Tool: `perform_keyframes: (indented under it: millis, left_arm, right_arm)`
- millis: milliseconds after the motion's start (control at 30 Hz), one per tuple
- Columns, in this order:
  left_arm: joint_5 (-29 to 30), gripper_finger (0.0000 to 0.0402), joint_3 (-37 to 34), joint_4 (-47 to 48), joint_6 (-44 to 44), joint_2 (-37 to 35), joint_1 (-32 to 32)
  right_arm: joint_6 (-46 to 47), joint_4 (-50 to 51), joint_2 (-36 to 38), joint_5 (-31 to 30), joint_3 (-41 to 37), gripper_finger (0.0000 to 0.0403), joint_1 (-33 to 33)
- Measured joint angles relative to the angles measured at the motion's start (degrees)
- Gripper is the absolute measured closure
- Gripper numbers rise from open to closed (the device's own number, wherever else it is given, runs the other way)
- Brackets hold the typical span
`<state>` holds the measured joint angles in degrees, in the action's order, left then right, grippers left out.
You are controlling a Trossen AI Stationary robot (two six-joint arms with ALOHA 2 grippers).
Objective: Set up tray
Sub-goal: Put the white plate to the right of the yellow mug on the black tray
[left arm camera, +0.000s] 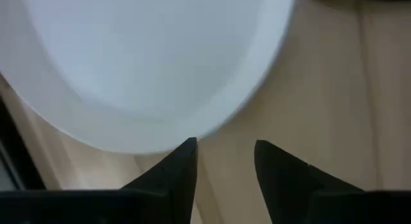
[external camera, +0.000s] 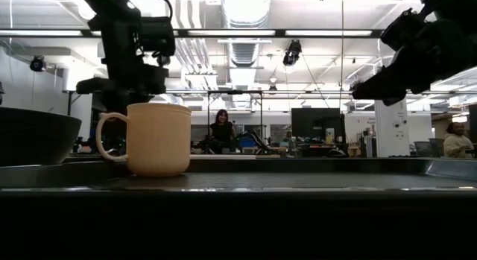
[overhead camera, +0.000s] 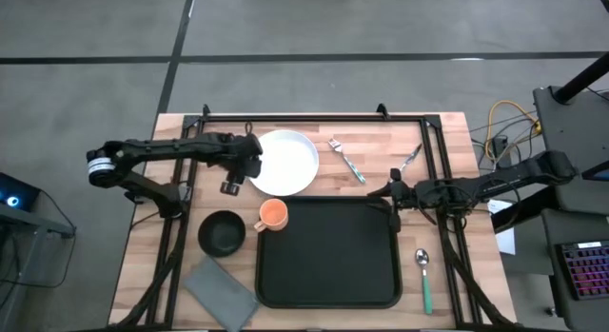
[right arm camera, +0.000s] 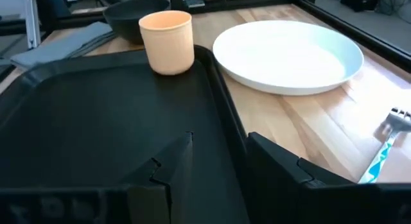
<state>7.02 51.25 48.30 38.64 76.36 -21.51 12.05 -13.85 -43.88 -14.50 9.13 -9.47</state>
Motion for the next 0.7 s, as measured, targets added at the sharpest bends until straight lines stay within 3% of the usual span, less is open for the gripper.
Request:
perform_keyframes:
  millis: [233, 367, 700]
  left_arm:
    - [-1.73, 0.0239, 0.45, -1.58, 0.25, -0.02, 0.07]
    - [-6.7, 0.0228, -0.45, -2.48, -0.36, -0.02, 0.27]
    - [-7.12, 0.0226, -7.08, -8.3, -0.69, 0.94, 0.97]
  right_arm:
    - [0.74, -0.22, -0.07, 0.0, 0.0, 0.0267, 0.0]
    - [1.05, -0.11, -0.21, -0.01, 0.0, 0.0267, -0.02]
    - [1.31, -0.17, -0.13, -0.04, 0.0, 0.0267, 0.0]
